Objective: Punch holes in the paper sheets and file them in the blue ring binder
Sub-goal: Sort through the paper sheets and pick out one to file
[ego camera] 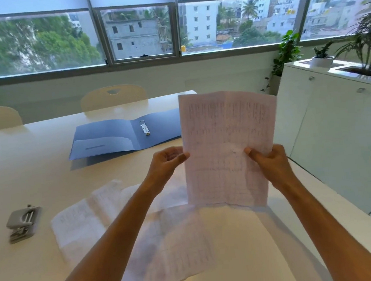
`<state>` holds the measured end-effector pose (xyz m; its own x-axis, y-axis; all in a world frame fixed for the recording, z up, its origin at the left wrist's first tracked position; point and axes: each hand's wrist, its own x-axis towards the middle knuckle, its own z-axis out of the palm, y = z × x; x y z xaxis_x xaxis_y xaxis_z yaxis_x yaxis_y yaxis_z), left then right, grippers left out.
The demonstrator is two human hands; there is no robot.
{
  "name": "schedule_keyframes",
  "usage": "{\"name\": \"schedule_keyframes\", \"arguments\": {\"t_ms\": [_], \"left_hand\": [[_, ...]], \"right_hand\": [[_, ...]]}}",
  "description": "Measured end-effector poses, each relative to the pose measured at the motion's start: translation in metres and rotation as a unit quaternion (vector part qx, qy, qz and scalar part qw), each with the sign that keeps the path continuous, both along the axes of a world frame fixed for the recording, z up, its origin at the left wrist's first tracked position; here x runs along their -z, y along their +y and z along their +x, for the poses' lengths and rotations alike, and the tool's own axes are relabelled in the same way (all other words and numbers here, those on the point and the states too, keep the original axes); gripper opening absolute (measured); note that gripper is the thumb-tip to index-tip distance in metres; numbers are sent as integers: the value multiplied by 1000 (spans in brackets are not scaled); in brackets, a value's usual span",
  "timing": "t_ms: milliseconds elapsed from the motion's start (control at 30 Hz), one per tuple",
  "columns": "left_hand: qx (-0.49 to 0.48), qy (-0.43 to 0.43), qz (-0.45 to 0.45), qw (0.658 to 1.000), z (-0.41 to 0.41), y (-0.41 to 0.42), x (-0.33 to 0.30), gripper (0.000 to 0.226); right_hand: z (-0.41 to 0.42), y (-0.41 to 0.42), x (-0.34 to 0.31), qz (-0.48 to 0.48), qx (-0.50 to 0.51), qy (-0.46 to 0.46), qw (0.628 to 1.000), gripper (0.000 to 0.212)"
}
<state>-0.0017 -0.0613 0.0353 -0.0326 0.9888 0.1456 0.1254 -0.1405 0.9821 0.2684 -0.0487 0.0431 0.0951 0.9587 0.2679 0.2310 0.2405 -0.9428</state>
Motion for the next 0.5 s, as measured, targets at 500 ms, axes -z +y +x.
{"name": "schedule_keyframes", "arguments": {"t_ms": [500], "left_hand": [[-150,534,-139,821,-136,-51,78,89]], "right_hand": [[-56,19,-5,-22,-101,84,991,9]]}}
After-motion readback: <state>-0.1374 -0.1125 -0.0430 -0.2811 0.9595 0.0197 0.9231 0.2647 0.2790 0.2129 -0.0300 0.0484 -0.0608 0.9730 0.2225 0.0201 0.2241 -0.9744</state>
